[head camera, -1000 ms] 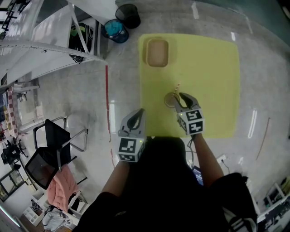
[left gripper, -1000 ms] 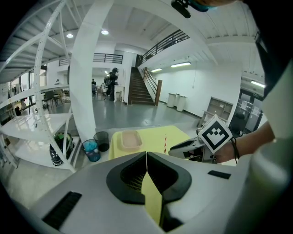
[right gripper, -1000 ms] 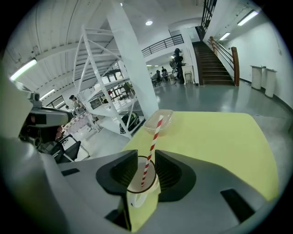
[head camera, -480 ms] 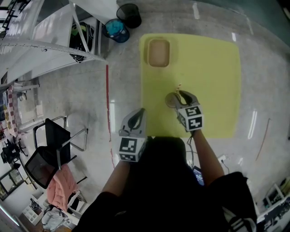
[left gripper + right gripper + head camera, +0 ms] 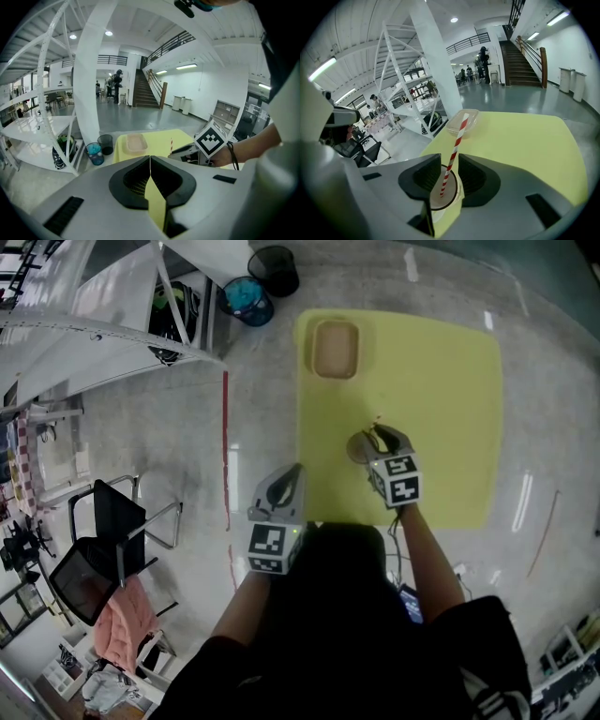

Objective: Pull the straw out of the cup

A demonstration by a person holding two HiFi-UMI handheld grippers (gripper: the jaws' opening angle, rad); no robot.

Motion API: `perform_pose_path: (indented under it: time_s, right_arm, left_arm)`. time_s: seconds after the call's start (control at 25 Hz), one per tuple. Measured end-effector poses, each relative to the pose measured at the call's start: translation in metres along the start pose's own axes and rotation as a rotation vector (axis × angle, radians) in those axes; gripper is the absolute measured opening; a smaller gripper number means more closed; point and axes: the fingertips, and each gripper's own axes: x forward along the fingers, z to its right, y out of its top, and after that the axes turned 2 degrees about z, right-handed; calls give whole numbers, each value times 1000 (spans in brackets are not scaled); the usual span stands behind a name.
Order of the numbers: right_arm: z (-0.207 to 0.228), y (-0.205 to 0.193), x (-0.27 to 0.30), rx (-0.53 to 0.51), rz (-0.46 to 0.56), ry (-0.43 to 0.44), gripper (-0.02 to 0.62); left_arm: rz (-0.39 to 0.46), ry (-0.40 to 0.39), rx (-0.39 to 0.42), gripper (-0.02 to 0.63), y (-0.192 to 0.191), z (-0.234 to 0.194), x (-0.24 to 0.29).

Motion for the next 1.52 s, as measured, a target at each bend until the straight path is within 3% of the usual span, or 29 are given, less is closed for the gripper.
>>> perform_pose_path:
  time_s: [0.84,1.04,1.52]
  right_arm:
    - [0,-7,9,-9,-25,-3,123]
    - [-1,-7,8,-26,-13,-16,71]
    - [-10,-4,-2,-32,22,-16,41]
  left_arm:
    - [4,7,1,46,-2,-2,-1]
    - [7,16,-6,46,-1,-6,-3]
    - [17,-6,20,46,1,-3,-5]
